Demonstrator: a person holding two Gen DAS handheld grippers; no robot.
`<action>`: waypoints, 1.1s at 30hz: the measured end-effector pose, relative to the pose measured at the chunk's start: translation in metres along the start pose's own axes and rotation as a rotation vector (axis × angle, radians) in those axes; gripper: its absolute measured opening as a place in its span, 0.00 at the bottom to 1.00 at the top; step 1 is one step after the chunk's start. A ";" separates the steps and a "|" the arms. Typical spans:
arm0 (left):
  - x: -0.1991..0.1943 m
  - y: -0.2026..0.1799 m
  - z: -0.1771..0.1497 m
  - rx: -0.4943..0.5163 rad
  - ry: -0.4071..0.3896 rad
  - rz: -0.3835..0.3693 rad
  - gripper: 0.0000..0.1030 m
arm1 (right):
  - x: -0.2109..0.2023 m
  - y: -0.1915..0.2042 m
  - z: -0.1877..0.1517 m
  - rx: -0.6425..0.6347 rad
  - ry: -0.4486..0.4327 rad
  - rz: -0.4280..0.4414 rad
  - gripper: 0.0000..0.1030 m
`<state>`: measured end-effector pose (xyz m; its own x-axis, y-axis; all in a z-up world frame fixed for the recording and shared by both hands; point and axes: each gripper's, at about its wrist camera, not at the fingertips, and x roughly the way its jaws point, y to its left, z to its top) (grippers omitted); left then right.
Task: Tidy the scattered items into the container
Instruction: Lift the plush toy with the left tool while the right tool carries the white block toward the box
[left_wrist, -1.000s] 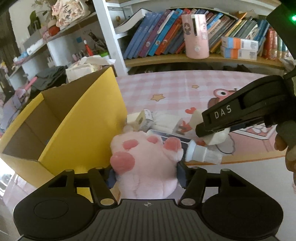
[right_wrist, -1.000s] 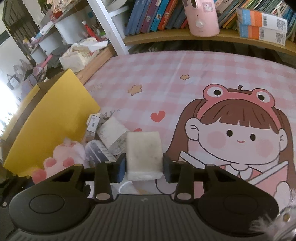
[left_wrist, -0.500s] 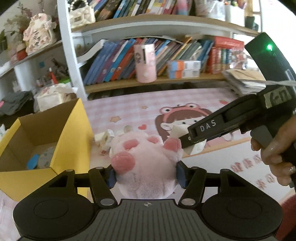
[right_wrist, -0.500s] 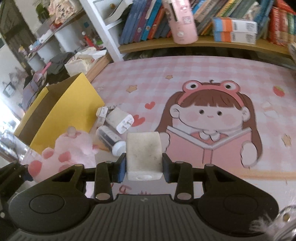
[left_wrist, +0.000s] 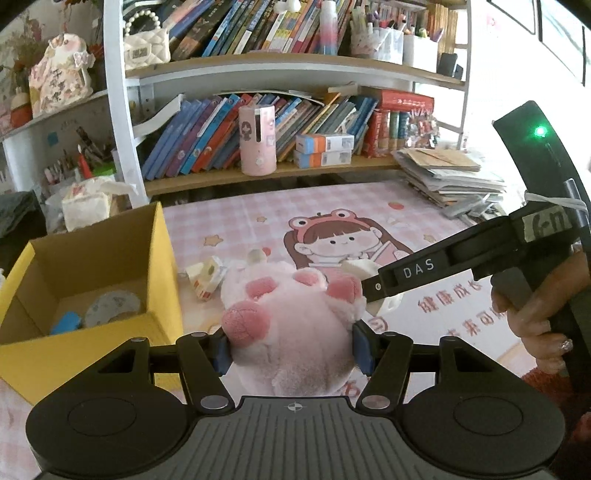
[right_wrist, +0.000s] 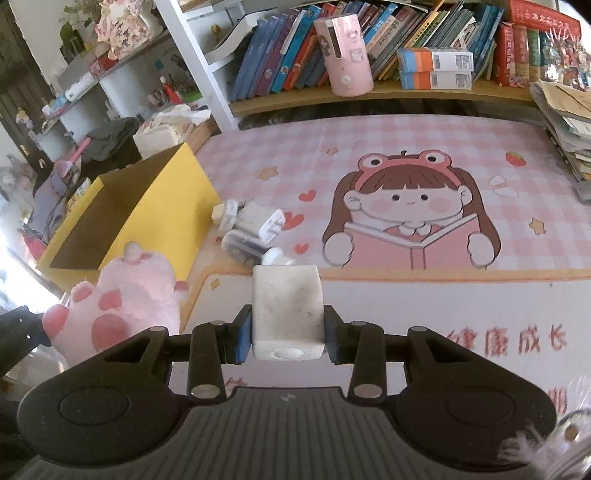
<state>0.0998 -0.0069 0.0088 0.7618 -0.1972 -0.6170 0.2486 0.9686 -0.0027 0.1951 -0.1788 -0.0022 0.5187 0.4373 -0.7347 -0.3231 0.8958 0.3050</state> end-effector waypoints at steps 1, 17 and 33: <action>-0.005 0.006 -0.004 0.007 -0.001 -0.014 0.59 | -0.001 0.007 -0.004 0.006 -0.005 -0.009 0.35; -0.079 0.110 -0.060 0.078 0.008 -0.165 0.59 | -0.007 0.144 -0.074 0.098 -0.024 -0.117 0.35; -0.123 0.178 -0.099 -0.006 0.009 -0.134 0.59 | 0.006 0.236 -0.097 -0.009 0.019 -0.105 0.35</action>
<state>-0.0088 0.2044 0.0062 0.7164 -0.3240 -0.6179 0.3446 0.9344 -0.0905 0.0451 0.0274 0.0071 0.5353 0.3396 -0.7734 -0.2750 0.9358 0.2206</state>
